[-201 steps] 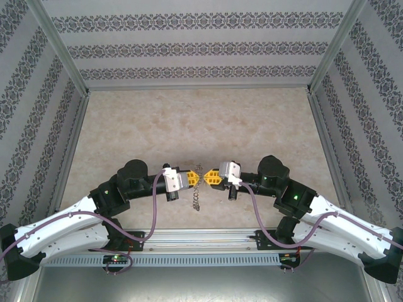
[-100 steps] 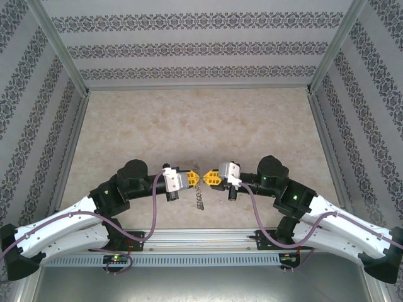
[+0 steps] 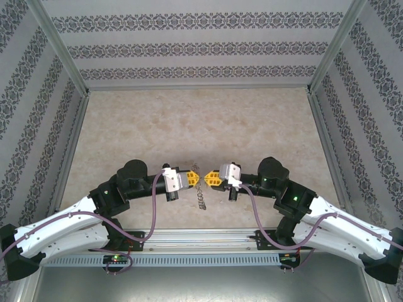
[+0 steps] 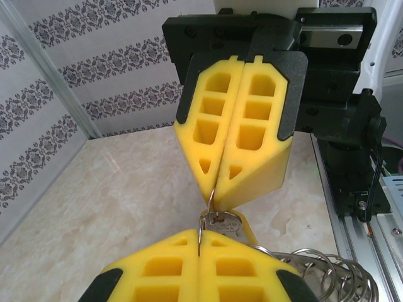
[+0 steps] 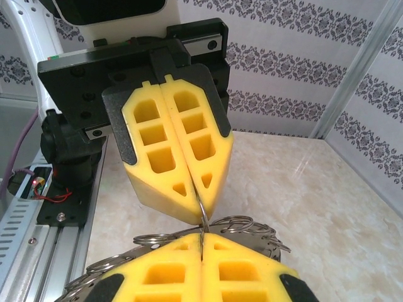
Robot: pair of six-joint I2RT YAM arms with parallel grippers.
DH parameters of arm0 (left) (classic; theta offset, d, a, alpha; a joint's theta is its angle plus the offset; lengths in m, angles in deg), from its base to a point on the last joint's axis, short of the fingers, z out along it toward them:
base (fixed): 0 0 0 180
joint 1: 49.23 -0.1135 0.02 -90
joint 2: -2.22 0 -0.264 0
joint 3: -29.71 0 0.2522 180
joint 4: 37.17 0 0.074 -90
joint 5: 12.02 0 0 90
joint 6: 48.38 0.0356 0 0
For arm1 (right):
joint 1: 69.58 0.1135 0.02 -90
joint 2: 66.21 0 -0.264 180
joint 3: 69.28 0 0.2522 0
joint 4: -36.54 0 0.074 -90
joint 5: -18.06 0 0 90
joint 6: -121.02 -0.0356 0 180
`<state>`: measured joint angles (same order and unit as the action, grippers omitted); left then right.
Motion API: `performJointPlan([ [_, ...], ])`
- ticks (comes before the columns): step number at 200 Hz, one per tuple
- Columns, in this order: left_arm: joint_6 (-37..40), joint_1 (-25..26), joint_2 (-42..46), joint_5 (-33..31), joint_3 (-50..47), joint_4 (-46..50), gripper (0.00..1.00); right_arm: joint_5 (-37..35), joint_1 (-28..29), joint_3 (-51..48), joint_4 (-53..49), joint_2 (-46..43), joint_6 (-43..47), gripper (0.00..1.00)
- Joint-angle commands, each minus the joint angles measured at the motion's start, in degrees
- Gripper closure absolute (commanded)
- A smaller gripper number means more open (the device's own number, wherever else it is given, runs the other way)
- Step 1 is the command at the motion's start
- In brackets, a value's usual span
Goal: Put the keys on the keyring
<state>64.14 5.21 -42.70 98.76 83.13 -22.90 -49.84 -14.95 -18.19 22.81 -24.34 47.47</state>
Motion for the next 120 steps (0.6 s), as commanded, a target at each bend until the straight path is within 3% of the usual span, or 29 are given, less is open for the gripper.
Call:
performJointPlan([
  [1, 0.15, 0.67, 0.85, 0.94, 0.27, -1.99, 1.00, 0.83, 0.48, 0.13, 2.19, -0.07, 0.64, 1.00],
  [120, 0.14, 0.67, 1.06, 0.91, 0.24, -1.95, 1.00, -0.57, 0.48, -0.32, 2.21, -1.19, 0.90, 1.00],
])
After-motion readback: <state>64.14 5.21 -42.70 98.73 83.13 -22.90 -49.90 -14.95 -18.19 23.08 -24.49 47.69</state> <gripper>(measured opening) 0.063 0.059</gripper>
